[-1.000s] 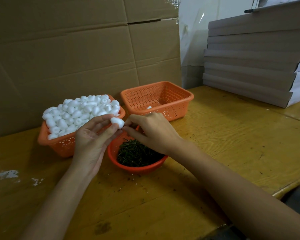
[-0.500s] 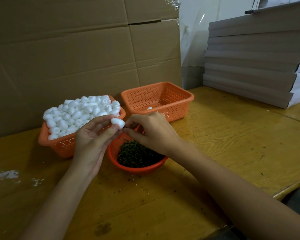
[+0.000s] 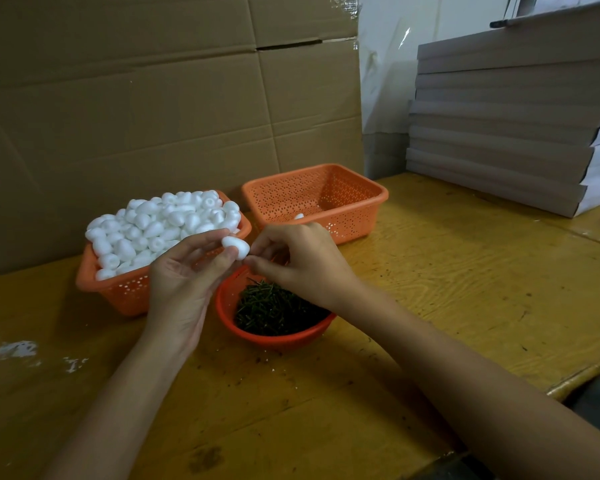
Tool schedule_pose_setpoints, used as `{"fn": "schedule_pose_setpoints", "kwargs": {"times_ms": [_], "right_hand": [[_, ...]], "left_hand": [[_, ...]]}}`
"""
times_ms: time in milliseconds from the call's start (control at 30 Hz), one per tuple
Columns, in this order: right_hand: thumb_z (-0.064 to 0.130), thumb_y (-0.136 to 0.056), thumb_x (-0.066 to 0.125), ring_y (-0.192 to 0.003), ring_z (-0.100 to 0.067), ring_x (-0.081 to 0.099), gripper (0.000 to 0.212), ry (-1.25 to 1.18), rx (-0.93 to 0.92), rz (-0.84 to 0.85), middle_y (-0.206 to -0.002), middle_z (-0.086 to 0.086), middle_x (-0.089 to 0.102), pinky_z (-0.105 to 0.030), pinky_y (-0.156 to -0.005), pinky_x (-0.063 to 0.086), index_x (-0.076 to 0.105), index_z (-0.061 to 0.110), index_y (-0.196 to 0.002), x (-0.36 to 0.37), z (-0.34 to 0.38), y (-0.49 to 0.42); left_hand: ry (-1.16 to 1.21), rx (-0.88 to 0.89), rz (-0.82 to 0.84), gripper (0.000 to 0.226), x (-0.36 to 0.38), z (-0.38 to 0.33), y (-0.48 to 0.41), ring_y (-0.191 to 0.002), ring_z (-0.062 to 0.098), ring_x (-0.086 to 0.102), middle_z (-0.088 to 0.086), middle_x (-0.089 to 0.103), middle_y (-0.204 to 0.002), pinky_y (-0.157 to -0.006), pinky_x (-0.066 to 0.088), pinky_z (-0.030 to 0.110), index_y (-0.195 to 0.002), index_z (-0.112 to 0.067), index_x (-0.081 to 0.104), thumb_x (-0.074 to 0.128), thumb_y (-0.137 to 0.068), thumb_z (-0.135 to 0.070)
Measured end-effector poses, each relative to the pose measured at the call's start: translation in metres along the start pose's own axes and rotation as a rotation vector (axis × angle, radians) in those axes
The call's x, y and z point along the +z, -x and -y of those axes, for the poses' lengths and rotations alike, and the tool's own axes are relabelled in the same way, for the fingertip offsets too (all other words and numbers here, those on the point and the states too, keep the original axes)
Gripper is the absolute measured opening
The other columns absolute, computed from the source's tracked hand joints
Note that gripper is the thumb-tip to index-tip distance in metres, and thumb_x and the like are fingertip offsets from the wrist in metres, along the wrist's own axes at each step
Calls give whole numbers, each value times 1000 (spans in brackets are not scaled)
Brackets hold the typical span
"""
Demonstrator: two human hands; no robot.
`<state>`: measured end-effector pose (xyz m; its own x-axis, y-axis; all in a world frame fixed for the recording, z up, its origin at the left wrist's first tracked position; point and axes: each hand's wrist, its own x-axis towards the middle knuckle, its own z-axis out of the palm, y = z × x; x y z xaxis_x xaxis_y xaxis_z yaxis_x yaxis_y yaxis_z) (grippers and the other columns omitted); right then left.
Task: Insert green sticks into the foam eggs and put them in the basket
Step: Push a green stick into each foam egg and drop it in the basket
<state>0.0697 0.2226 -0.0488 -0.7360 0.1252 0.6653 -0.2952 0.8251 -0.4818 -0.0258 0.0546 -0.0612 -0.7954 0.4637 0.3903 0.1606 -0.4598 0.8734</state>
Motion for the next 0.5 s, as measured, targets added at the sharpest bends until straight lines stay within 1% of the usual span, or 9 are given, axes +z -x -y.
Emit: {"fn": "schedule_pose_setpoints", "kwargs": {"times_ms": [133,333,400,500], "right_hand": [[30,-92,79,-76,-4,71,11,-4,30,38,-79,9,76,-36,-73,57,79,19,-91,-1,-1,-1],[32,-91,80,-73,-2,70,14,-19,51,46,-75,11,75,-33,-70,56,79,20,-86,-1,0,-1],[33,-91,81,-72,-2,70,14,-23,70,53,-74,11,75,-35,-71,57,79,20,-85,-1,-1,-2],[32,-90,81,-70,-4,71,14,-51,106,77,-73,9,75,-39,-72,58,79,19,-85,-1,-2,-2]], "left_hand": [[-14,2,15,33,1,-1,0,-117,28,75,13,79,-117,-89,64,32,-103,-22,84,89,-70,-21],[-17,-4,33,31,2,-1,1,-118,28,74,12,79,-117,-90,63,32,-101,-23,84,89,-70,-23],[-54,5,27,33,2,-1,1,-117,26,75,11,79,-117,-92,63,33,-101,-24,83,90,-69,-26],[-104,15,17,37,2,0,1,-114,24,76,9,79,-116,-91,63,30,-102,-25,82,92,-67,-27]]}}
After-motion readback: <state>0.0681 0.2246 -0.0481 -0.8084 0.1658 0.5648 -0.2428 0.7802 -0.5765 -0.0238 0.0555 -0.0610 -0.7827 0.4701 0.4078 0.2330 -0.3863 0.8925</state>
